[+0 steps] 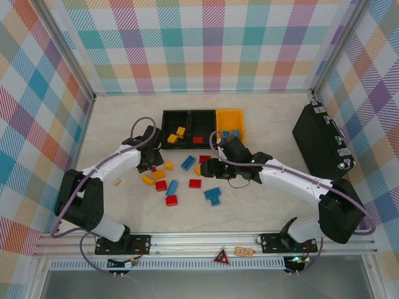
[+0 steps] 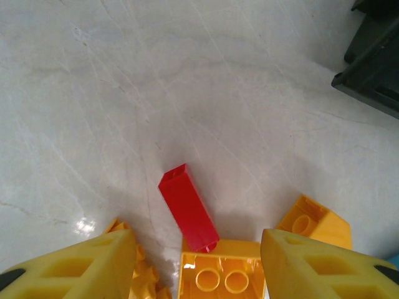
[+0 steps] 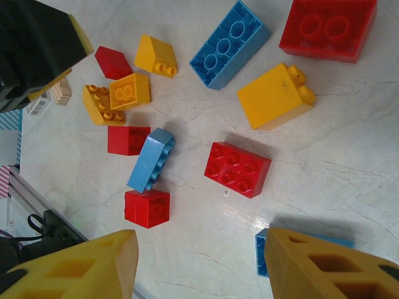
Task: Sort the legos into containers by color
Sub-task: Pick up the lego from the middle-left of the table.
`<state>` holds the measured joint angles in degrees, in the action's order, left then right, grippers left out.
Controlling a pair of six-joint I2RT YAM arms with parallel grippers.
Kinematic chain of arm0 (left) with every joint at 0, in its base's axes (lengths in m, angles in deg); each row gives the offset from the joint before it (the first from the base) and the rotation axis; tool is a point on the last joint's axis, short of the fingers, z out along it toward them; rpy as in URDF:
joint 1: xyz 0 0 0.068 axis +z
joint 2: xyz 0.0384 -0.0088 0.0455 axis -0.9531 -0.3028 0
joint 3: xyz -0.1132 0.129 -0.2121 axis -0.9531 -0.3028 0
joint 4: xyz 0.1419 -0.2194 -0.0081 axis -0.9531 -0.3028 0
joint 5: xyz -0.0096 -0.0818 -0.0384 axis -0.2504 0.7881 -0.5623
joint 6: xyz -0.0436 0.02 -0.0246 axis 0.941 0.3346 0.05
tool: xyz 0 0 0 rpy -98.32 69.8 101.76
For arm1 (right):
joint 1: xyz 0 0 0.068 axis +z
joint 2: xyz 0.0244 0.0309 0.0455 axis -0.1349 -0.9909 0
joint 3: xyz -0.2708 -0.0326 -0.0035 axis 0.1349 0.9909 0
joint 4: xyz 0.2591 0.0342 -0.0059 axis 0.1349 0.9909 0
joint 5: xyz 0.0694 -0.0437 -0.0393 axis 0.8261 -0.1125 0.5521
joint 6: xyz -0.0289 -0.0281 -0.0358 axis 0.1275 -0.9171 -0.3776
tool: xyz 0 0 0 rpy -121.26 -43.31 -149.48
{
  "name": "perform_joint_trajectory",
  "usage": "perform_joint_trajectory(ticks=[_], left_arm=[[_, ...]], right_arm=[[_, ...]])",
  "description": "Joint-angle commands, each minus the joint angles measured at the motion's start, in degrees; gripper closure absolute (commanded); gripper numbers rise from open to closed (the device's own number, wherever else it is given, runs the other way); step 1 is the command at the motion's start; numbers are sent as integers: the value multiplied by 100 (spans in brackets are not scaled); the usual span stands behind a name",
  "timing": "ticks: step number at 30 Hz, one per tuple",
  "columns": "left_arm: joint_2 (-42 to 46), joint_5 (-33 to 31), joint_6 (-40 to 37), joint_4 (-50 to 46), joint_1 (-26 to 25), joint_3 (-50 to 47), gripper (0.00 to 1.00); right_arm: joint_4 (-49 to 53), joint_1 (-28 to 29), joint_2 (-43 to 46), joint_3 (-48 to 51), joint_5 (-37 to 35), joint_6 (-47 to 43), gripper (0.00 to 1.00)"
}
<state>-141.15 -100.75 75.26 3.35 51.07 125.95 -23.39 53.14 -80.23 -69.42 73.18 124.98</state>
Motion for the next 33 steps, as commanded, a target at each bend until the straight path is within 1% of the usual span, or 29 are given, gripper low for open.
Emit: perform_joint_trajectory(ticks=[1, 7, 10, 13, 16, 19, 22, 28, 33], left_arm=[[-212, -99, 116, 192, 82, -93, 46], [-506, -112, 94, 282, 98, -92, 51], [-639, -134, 90, 326, 100, -95, 57], [-741, -138, 81, 344, 109, -83, 65], [-775, -131, 50, 343, 117, -57, 78], [-759, -109, 10, 275, 126, 4, 87], [-633, -48, -41, 213, 126, 71, 92], [-356, 255, -179, 40, 93, 339, 94], [-230, 336, -254, -156, -115, 709, 94]], right_arm=[[-107, 32, -52, 1, 57, 91, 44], [-73, 32, -39, -5, 17, 93, 44], [-69, 32, -52, -13, 9, 95, 44], [-60, 32, -61, -27, 5, 91, 44], [-36, 32, -52, -40, -16, 86, 44], [-26, 32, -51, -49, -35, 82, 44], [-21, 32, -69, -84, -9, 66, 44], [36, 32, -62, -190, -56, 16, 44], [134, 14, 90, -175, -214, -14, 44]])
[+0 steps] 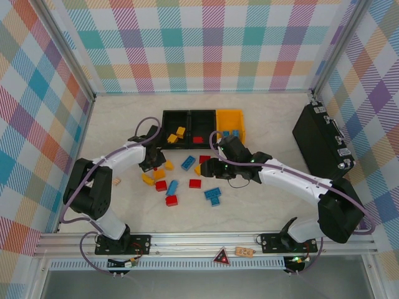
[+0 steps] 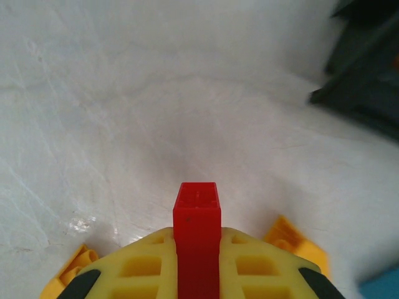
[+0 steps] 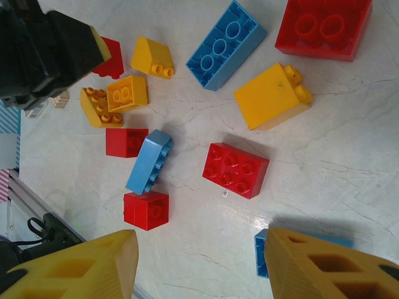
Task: Sort the legos into containers by color
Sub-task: Pick up the lego from the middle-left of the table, then place the lego in the container.
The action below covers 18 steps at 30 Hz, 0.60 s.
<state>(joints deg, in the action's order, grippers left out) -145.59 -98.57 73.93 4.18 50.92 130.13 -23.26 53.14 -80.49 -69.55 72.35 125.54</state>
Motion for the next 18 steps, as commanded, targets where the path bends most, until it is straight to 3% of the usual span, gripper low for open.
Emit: perform_joint_trajectory(ticks=[1, 8, 18], left_arm=[[214, 123, -127, -278, -166, 407, 94], [-91, 121, -159, -471, -725, 1231, 94], [-1267, 181, -158, -598, -1388, 2781, 94]], right_arm=[[132, -6, 166, -147, -152, -69, 44], [457, -234, 576, -83, -373, -116, 44], [658, -613, 1232, 325, -488, -48, 44]])
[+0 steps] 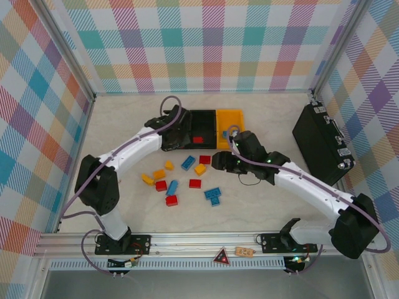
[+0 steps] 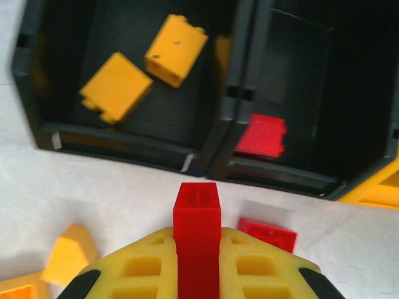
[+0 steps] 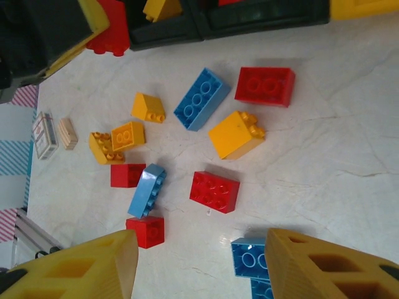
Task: Sort the legos into containers by color
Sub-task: Place the lego in the container.
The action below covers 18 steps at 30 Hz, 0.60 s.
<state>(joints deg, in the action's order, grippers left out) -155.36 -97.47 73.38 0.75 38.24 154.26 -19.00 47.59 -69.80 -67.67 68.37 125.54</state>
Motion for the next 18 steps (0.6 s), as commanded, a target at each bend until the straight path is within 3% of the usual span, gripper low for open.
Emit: perform_joint_trajectory(ticks=[1, 13, 18], left_arm=[[-438, 77, -108, -265, -158, 536, 94], [-1929, 153, -223, -597, -278, 2300, 94], [-2267, 161, -259, -658, -285, 2603, 94]], right_arm=[[243, -84, 227, 183, -93, -46, 43], [395, -188, 641, 456, -218, 1, 43], [375, -204, 697, 518, -261, 37, 43]])
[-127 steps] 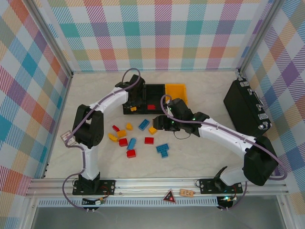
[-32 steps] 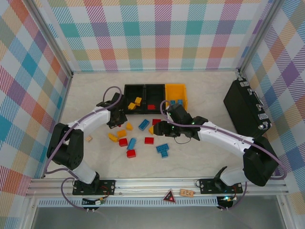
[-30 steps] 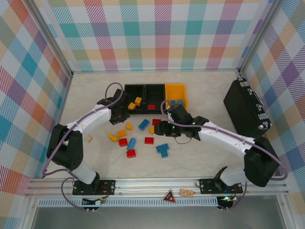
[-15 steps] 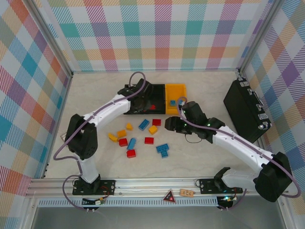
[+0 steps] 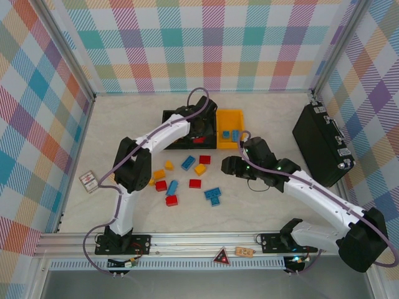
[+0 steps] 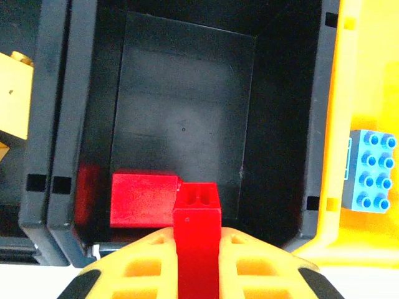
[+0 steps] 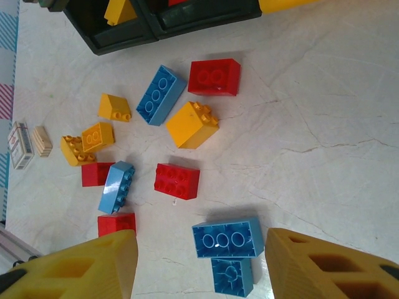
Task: Sort the legos into containers by color
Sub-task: Place the lego in the container.
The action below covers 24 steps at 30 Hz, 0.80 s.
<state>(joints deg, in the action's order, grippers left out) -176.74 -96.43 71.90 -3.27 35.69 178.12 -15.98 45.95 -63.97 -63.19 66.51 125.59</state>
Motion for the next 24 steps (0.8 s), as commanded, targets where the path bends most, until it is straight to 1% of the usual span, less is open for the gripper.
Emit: perform_joint_trajectory(ticks=[1, 5, 8, 10, 11, 13, 16, 20, 24], left_arm=[[-173, 57, -111, -229, -22, 218, 94], [-299, 69, -130, -180, -23, 304, 93], [-358, 67, -165, -193, -21, 409, 88], [-367, 68, -183, -206, -24, 441, 80], [-371, 68, -198, -206, -25, 453, 79], [-335, 64, -207, -215, -27, 451, 70], [-229, 65, -230, -208, -30, 412, 63], [-1, 107, -264, -194, -32, 338, 63], [422, 186, -290, -89, -56, 87, 63]], right_arm=[[78, -40, 123, 79, -105, 53, 43], [0, -40, 141, 141, -111, 91, 43], [1, -46, 107, 132, -107, 101, 43], [5, -44, 88, 120, -109, 100, 43], [-3, -49, 79, 121, -98, 100, 43], [-27, -49, 63, 119, -82, 100, 43], [-60, -49, 18, 127, -67, 113, 43], [-74, -45, -17, 106, -46, 112, 43], [-43, -49, 1, 90, -55, 85, 43]])
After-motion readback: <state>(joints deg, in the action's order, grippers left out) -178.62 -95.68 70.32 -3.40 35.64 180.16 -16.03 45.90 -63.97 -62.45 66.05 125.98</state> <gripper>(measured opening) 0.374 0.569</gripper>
